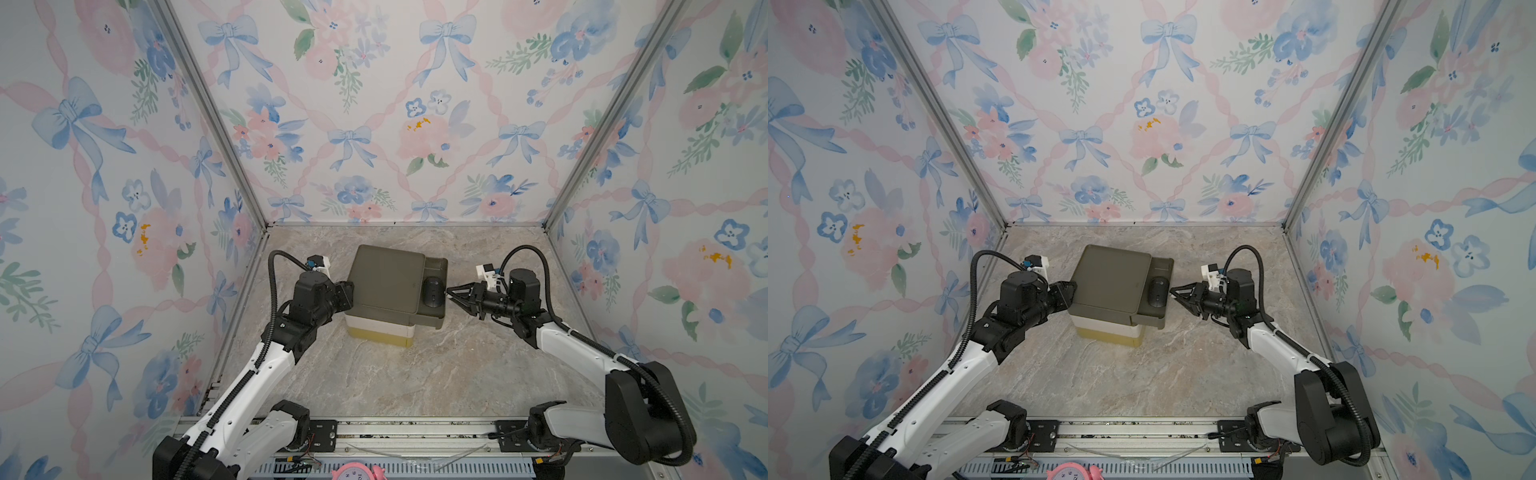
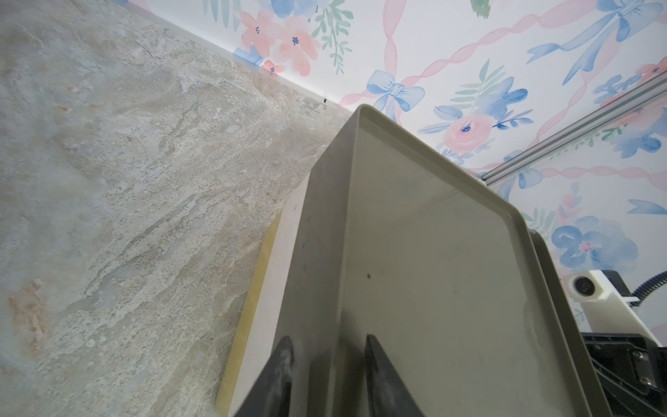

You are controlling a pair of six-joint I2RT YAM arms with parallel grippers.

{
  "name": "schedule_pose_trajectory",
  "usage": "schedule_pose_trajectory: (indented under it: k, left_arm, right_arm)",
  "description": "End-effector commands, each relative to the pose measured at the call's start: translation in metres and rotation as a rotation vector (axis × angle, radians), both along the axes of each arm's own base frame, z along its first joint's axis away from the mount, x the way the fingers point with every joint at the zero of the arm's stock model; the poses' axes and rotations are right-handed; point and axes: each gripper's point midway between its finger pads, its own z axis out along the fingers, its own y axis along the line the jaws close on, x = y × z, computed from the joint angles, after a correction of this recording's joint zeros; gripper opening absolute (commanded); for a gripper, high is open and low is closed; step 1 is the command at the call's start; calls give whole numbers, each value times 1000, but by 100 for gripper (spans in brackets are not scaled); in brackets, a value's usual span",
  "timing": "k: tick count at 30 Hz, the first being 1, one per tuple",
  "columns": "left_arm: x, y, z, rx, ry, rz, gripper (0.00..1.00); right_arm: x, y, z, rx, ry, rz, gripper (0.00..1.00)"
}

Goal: Take the mice out of the drawer
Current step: Open the drawer in the storage box.

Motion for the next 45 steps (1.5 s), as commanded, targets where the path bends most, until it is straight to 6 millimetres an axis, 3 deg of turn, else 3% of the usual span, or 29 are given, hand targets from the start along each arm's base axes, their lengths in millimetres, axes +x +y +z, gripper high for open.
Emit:
schedule_pose_trajectory:
  k: [1,7,20,25,27,33,36,39,45]
  left_arm:
    - [-13,9,-37,61,128,26,35]
    - [-13,10,-37,66,130,31,35]
    - [-13,11,-37,74,128,28,37]
    - [-13,8,-35,71,126,10,48]
    - [-13,8,-32,66,119,7,54]
    - [-14,11,-6,74,42,3,63]
    - [-13,16,9,99,0,19,66]
    - [-14,22,33,104,-41,47,67]
    - [-17,16,82,30,-138,23,66]
  right_arm:
    - [-11,-18,1,-22,5,-3,19]
    - [-18,-50,-1,-50,27,-55,19]
    - [-14,-65,-14,-79,58,-69,20]
    - [-14,-59,-9,-66,47,-46,29]
    - [-16,-60,-7,-87,43,-41,38]
    - [-27,-64,1,-144,45,-45,59]
    - [-35,-82,4,-285,46,-96,70]
    - [-38,-99,26,-428,2,-149,77]
    - [-49,-94,57,-708,-37,-123,79]
